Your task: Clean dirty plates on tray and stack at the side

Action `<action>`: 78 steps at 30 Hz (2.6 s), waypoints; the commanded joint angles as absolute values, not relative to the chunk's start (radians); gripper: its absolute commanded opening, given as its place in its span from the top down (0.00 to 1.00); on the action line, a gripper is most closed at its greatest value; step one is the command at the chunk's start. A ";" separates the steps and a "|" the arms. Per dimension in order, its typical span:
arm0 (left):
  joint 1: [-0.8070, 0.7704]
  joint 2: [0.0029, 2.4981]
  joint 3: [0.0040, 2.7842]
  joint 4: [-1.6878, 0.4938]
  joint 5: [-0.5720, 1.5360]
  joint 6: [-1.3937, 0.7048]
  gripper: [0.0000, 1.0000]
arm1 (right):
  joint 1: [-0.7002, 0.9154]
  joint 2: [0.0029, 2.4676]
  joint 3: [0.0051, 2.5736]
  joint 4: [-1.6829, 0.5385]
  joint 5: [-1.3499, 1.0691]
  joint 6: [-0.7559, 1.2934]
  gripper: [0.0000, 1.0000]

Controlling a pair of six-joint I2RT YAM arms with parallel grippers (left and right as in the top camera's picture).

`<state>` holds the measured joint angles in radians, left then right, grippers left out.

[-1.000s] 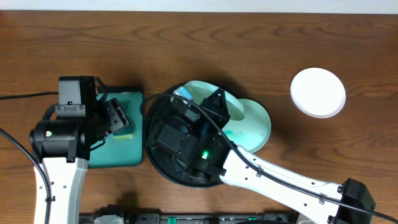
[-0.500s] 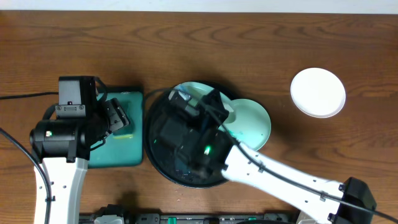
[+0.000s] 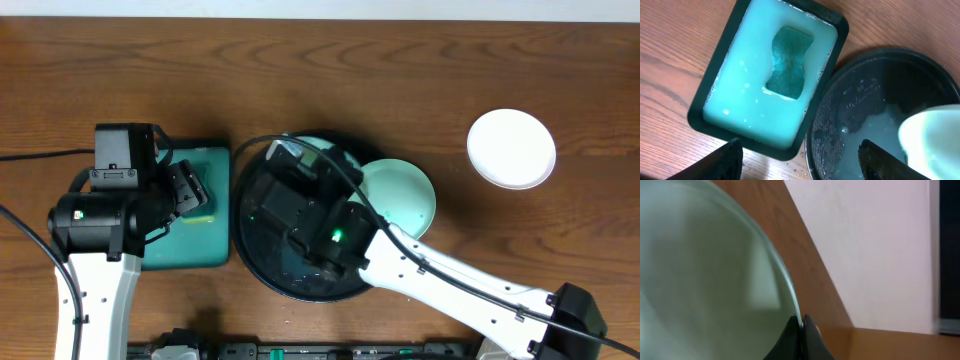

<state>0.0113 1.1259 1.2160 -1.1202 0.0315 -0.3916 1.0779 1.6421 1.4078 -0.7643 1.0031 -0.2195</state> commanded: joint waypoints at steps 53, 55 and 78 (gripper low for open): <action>0.015 1.179 1.201 -1.124 0.038 -0.377 0.25 | -0.374 1.670 1.410 -0.858 -0.147 0.526 0.99; 0.015 1.183 1.201 -1.124 0.038 -0.377 0.25 | -0.420 1.692 1.410 -0.868 -0.147 0.520 0.99; 0.015 1.185 1.201 -1.126 0.037 -0.374 0.25 | -0.457 1.929 1.412 -0.836 -0.157 0.389 0.91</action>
